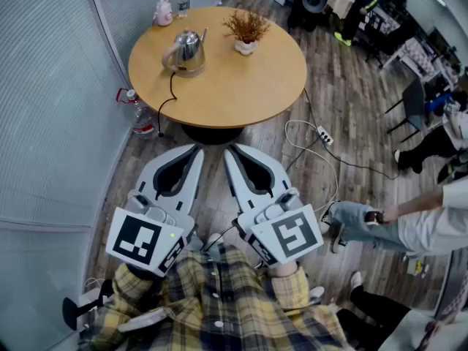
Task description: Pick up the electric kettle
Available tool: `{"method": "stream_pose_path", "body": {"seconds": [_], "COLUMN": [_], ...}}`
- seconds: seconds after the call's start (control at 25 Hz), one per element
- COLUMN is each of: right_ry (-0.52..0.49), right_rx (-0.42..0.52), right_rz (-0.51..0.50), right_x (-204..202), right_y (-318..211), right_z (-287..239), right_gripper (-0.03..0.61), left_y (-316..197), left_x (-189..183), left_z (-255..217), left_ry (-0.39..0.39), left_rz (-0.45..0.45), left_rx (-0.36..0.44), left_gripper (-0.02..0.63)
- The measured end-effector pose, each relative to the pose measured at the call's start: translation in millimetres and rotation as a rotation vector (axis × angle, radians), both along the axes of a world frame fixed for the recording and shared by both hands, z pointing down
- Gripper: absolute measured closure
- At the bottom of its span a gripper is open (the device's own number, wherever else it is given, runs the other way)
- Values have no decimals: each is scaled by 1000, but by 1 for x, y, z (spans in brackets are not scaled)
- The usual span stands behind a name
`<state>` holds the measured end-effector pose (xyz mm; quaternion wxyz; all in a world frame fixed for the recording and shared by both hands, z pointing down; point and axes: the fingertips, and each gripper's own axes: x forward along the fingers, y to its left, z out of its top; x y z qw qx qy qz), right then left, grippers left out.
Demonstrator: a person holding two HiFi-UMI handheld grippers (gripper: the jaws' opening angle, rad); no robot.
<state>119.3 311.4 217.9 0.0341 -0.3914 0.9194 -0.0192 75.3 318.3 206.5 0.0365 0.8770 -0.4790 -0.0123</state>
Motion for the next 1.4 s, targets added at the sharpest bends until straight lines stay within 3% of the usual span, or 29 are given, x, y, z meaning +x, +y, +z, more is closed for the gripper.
{"method": "stream_pose_path", "body": {"seconds": [0.36, 0.84, 1.4], "right_ry": [-20, -13, 11], "right_rx": [-1, -27, -32], "right_rz": [27, 30, 36], "right_x": [19, 15, -29], "right_y": [-5, -18, -116], "right_z": [3, 16, 13], "right_gripper": [541, 541, 541], "left_y": [-5, -22, -120], "left_x": [14, 3, -39], "left_z": [4, 12, 9], "left_ry": [-1, 0, 22], "left_rz": [8, -16, -1], "left_rx": [-1, -16, -15], "left_gripper": [612, 612, 612]}}
